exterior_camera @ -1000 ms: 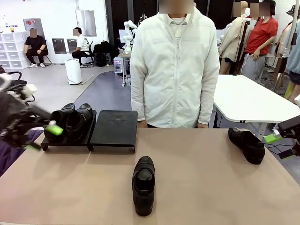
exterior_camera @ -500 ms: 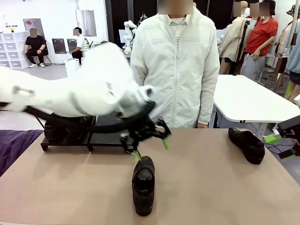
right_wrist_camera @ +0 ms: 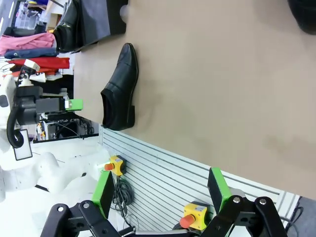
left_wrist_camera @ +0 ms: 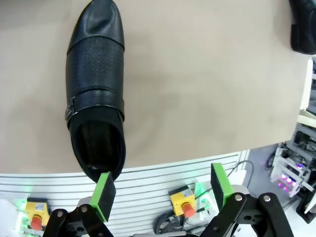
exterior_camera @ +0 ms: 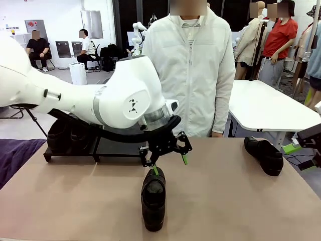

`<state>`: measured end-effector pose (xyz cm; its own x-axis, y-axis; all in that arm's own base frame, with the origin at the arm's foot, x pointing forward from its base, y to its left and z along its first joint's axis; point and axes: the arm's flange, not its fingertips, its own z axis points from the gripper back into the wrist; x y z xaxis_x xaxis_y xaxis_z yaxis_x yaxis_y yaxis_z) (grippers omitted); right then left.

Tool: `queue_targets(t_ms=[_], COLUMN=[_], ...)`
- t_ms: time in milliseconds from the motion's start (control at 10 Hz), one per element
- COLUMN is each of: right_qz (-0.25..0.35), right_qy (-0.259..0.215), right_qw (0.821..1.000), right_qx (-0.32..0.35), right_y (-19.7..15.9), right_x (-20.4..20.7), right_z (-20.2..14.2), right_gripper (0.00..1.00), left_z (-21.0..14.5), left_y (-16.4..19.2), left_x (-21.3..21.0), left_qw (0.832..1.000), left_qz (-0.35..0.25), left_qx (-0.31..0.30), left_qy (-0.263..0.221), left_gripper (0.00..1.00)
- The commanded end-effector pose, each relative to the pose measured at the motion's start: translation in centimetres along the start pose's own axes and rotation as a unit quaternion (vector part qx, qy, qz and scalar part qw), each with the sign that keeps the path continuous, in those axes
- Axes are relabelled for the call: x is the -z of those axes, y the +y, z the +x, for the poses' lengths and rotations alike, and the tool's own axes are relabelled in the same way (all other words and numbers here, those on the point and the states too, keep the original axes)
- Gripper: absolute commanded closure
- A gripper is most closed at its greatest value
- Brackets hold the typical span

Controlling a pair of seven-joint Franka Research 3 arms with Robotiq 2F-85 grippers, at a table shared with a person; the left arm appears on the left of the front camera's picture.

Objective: Organize the shoes by placing them on the stand.
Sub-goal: Place the Shoe from the middle of the table onto the Shoes Stand.

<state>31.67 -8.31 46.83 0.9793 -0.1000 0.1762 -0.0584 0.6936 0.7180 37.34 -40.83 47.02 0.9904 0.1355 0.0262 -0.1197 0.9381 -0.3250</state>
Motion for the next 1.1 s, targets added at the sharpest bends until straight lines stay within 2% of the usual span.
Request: queue_targets(t_ms=[0,200,300,600,800,1000], right_qz=[0.008,0.008,0.008,0.008,0.008,0.008], right_qy=[-0.003,-0.003,-0.003,-0.003,-0.003,-0.003], right_qw=[1.000,1.000,1.000,1.000,1.000,1.000], right_qx=[0.005,0.005,0.005,0.005,0.005,0.005], right_y=[0.2,0.2,0.2,0.2,0.2,0.2], right_x=[-0.1,-0.1,-0.1,-0.1,-0.1,-0.1], right_z=[0.0,0.0,0.0,0.0,0.0,0.0], right_gripper=[0.00,0.00,0.00,0.00,0.00,0.00], left_z=[0.1,-1.8,-2.3,-1.7,-0.6,-0.3], left_y=[0.1,0.0,0.0,0.3,0.3,0.2], left_x=[0.9,3.6,4.6,7.7,9.4,10.6], left_qw=[1.000,0.997,0.996,0.995,0.995,0.994], left_qz=[0.009,0.072,0.081,0.097,0.092,0.105], left_qx=[0.001,0.034,0.024,-0.002,0.002,0.003], left_qy=[0.002,-0.003,-0.016,-0.014,-0.027,-0.016], left_gripper=[0.00,0.00,0.00,0.00,0.00,0.00])
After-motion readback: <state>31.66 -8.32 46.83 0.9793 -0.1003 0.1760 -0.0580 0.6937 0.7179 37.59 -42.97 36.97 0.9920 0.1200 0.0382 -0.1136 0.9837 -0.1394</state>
